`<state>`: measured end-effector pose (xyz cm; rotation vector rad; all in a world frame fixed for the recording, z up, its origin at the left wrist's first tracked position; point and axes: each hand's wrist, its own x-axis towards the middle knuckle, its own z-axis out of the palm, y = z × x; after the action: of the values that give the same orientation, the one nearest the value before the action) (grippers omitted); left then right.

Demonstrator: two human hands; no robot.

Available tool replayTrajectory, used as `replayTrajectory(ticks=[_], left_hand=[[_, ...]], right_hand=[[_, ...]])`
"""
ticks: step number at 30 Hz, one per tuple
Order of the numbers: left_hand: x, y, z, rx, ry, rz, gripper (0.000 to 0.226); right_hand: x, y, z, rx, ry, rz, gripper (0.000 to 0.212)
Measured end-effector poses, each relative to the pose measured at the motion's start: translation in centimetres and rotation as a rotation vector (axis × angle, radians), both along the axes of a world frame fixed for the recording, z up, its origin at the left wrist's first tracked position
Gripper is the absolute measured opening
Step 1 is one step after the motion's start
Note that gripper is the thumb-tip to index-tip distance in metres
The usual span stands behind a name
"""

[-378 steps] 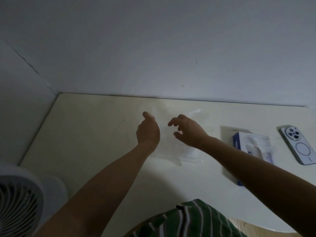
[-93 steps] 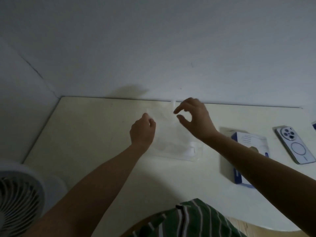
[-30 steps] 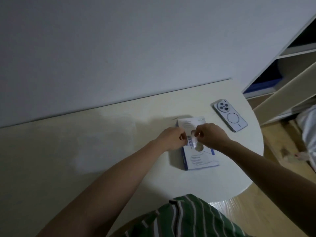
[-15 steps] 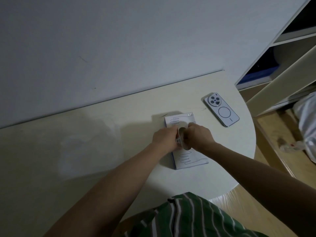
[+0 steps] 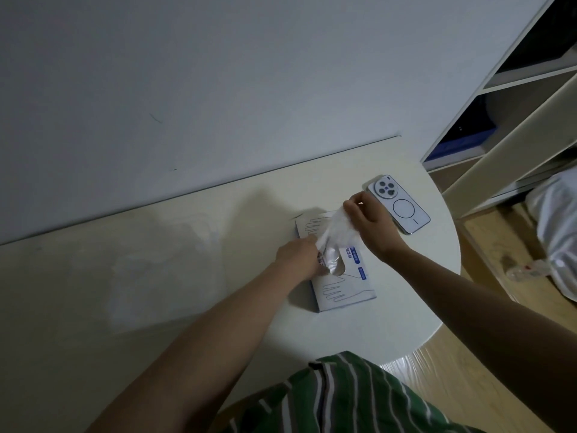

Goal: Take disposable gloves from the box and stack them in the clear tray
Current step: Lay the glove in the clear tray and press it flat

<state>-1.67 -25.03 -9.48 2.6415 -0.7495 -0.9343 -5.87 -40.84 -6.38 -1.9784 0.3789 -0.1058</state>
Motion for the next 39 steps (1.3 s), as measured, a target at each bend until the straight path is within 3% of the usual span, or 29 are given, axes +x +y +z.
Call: replayTrajectory(ticks=[3, 6, 10, 12, 15, 17, 21, 27, 32, 34, 36, 39], left_hand=[[0.2, 0.3, 0.0, -0.115, 0.082, 0.053, 0.060], [0.7, 1.0, 0.7, -0.450, 0.220, 0.258, 0.068], [1.6, 2.1, 2.3, -0.778, 0.020, 0.555, 0.021], [2.3, 3.0, 3.4, -0.875, 0.014, 0.619, 0.019], [3.0, 4.0, 4.9, -1.008, 0.039, 0.677, 0.017], [3.3, 5.0, 5.4, -1.036, -0.011, 0.738, 0.024], [3.9, 7.8, 6.0, -1.039, -0.092, 0.886, 0.031], [3.5, 13.9, 6.8, -0.992, -0.067, 0.909, 0.014], [3.0, 19.0, 7.1, -0.849, 0.063, 0.869, 0.021], [2.7, 20.7, 7.0, -0.861, 0.033, 0.935, 0.005], [2.3, 22.2, 6.7, -0.880, -0.039, 1.022, 0.021], [2.0, 24.8, 6.0, -0.835, -0.160, 1.133, 0.025]], right_hand=[[0.3, -0.1, 0.8, 0.002, 0.049, -0.026, 0.025], [0.3, -0.2, 1.3, 0.163, 0.098, -0.033, 0.035], [0.5, 0.0, 1.9, 0.359, 0.148, -0.041, 0.038], [0.8, 0.6, 2.6, 0.480, 0.188, 0.016, 0.042], [1.1, 1.2, 3.5, 0.526, 0.226, 0.210, 0.071], [1.3, 1.9, 3.8, 0.442, 0.219, 0.355, 0.075], [2.0, 4.0, 4.2, 0.373, 0.256, 0.453, 0.046], [3.4, 8.3, 5.2, 0.486, 0.216, 0.481, 0.021], [4.7, 13.4, 6.0, 0.449, 0.324, 0.588, 0.005], [5.2, 15.3, 5.9, 0.416, 0.351, 0.604, 0.004], [5.7, 16.7, 5.4, 0.378, 0.386, 0.604, 0.007], [6.5, 18.7, 4.5, 0.291, 0.451, 0.597, 0.015]])
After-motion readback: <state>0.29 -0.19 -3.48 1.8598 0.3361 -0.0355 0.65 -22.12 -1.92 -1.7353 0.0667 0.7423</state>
